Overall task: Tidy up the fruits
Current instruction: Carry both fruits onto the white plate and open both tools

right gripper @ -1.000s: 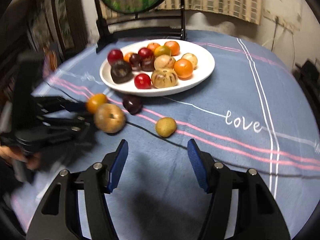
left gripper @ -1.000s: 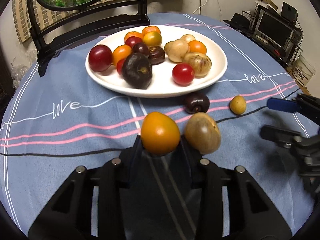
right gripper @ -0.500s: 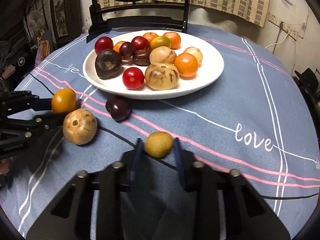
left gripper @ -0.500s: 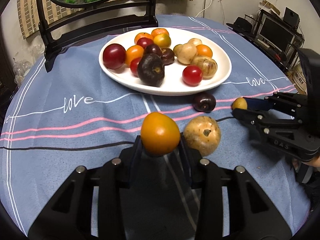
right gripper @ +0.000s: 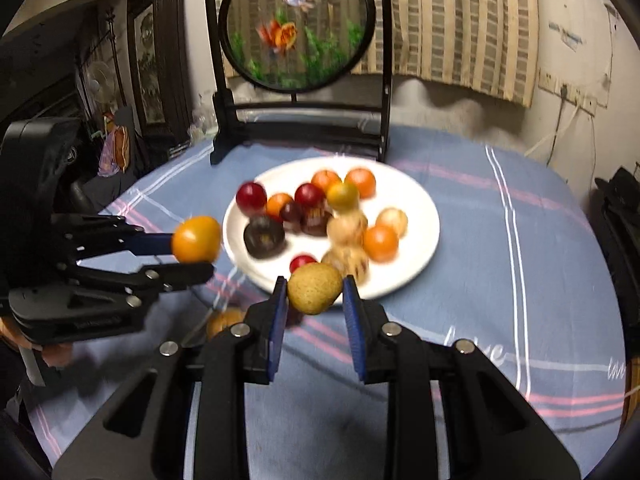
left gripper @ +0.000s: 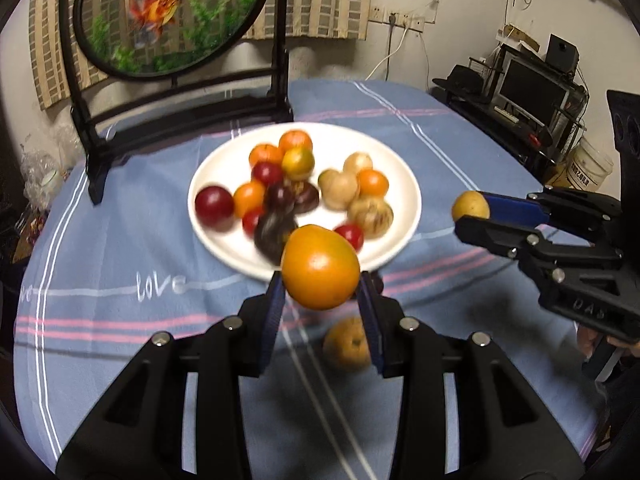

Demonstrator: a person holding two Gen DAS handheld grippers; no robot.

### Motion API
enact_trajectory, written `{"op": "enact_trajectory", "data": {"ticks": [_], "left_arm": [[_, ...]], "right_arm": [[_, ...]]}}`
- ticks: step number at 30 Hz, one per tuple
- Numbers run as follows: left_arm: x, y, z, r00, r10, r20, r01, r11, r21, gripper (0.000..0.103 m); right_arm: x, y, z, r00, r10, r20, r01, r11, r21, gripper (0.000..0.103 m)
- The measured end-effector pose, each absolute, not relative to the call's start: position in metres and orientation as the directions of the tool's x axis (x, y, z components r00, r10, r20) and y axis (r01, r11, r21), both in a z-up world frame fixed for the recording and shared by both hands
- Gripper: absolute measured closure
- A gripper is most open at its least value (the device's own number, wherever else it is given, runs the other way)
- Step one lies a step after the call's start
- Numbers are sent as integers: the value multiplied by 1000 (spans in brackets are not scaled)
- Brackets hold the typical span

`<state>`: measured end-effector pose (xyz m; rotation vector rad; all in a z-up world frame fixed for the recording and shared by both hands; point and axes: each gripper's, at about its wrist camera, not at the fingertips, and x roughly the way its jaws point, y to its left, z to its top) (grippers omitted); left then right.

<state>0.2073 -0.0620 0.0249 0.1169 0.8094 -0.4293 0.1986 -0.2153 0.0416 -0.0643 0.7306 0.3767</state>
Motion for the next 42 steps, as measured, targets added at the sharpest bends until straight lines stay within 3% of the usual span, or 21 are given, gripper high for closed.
{"op": "enact_trajectory", "data": {"ticks": [17, 18, 19, 20, 34, 42], "left_arm": [[317, -60, 3, 584, -279, -763, 281, 951, -132, 64], [322, -58, 1, 577, -287, -765, 268, 951, -154, 62], [324, -56, 0, 580, -290, -761, 257, 952, -166, 47], [324, -54, 0, 586, -289, -757, 247, 954, -173, 42], [266, -44, 31, 641, -299, -707, 297, 946, -130, 35], [204, -62, 12, 600, -320, -733, 373, 923, -97, 33]], "right_arm": [[312, -209, 5, 646, 300, -702, -292, 947, 136, 75], [316, -209, 2, 638, 306, -707, -288, 946, 149, 74], [320, -210, 0, 633, 305, -711, -280, 947, 157, 72], [323, -210, -2, 629, 303, -716, -272, 949, 162, 72], [261, -226, 20, 656, 311, -688, -281, 946, 160, 71], [211, -234, 22, 660, 295, -691, -281, 950, 137, 71]]}}
